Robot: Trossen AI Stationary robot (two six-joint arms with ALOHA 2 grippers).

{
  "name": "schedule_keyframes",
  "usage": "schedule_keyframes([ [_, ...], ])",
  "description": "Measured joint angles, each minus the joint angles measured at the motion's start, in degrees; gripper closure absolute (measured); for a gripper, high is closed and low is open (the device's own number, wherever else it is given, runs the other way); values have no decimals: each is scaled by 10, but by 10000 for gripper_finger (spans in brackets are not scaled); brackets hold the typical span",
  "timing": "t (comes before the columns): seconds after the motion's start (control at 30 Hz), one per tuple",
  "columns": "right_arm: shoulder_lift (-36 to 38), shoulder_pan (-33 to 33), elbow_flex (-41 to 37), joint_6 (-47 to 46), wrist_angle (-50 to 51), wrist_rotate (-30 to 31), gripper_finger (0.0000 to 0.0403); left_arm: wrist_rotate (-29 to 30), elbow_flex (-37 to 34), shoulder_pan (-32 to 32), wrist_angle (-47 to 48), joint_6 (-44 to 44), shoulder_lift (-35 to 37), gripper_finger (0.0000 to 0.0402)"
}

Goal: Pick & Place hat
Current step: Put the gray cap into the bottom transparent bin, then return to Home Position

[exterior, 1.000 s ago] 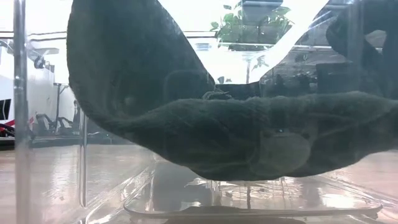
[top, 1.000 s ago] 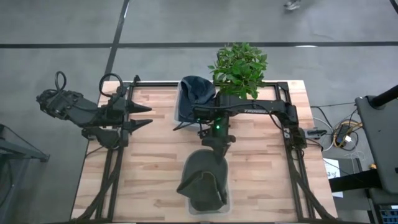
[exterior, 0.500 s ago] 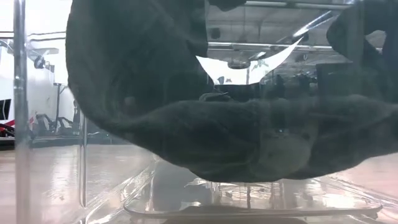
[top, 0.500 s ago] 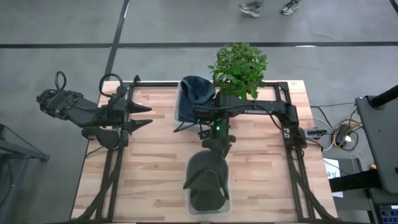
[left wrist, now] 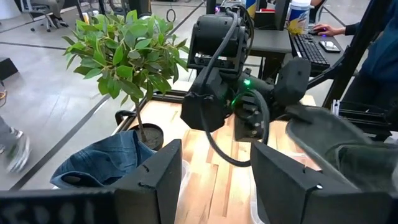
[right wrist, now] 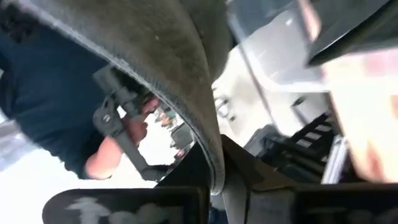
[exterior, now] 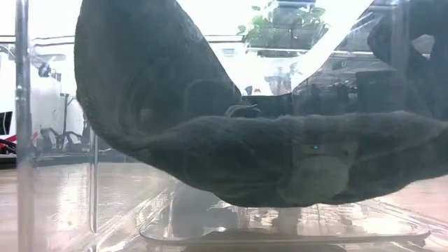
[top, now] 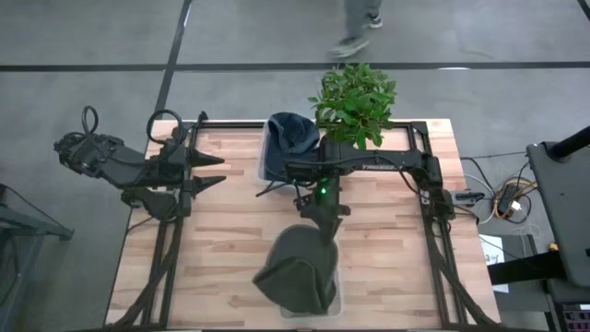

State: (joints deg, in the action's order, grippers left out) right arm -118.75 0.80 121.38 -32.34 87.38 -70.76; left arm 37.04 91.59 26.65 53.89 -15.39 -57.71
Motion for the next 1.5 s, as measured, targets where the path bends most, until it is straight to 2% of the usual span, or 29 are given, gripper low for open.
schedule_keyframes([
  [0.17,1,-17,2,-11,3,-28,391,1,0,0,0,3,0,219],
  [0.43,-21,-25,2,-22,8,18,391,1,0,0,0,3,0,219],
  [0.73,-48,-24,1,-15,27,39,389,1,0,0,2,-4,0,219],
  [0.83,-48,-24,1,-6,26,38,370,1,0,0,2,-8,0,219],
  [1.17,-43,-22,1,-7,26,48,254,1,0,0,2,-9,0,219],
  [1.5,17,4,1,-77,26,47,241,1,0,0,2,-9,-1,219],
])
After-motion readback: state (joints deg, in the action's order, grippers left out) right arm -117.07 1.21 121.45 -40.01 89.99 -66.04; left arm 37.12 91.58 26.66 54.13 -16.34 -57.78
